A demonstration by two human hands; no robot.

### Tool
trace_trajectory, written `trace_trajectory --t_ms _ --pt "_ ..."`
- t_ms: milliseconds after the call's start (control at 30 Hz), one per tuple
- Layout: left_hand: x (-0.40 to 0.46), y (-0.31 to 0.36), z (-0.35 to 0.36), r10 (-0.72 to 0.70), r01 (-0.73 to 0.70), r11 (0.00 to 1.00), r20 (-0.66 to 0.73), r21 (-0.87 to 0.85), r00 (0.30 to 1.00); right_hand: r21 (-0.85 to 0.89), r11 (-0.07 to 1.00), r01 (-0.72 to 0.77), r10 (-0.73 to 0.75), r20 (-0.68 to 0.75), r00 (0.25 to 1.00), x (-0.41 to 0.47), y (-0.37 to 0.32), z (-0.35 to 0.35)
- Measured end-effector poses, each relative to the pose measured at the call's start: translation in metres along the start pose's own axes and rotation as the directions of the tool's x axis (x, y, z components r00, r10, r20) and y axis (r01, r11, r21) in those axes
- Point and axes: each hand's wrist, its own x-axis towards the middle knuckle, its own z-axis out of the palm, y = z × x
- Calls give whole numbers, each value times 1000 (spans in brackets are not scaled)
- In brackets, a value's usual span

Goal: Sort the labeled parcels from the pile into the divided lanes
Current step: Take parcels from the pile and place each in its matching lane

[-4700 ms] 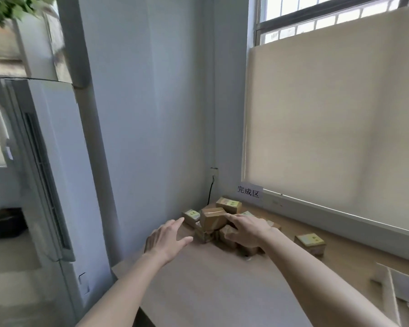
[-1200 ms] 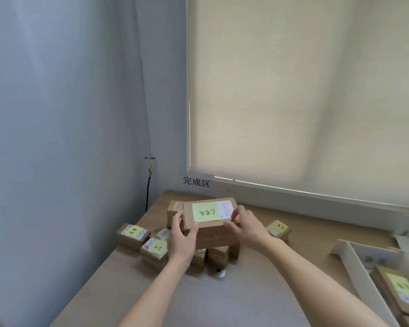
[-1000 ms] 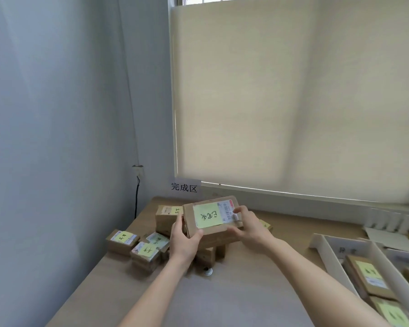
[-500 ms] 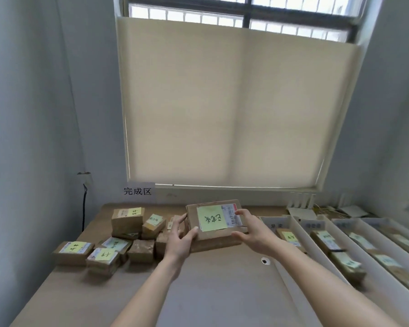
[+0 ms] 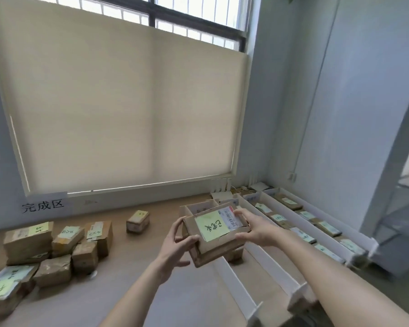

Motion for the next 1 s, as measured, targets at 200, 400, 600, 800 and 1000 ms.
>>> trace_trajectory --t_ms 200,400,600,800,1000 --pt "23 5 112 67 -64 997 114 -37 991 54 991 -120 125 -99 987 -42 97 -43" --pt "50 1 246 146 -145 989 62 -22 987 211 960 -183 210 -114 971 -73 189 -74" --pt "67 -8 387 197 -206 974 105 92 975 319 929 -185 235 -125 964 -108 273 -114" --pt "74 -6 496 279 -308 942 200 133 939 310 927 -211 288 -226 931 -145 360 -156" --pt "88 -1 580 286 -327 941 304 90 909 334 916 -224 320 -266 909 -166 435 -189"
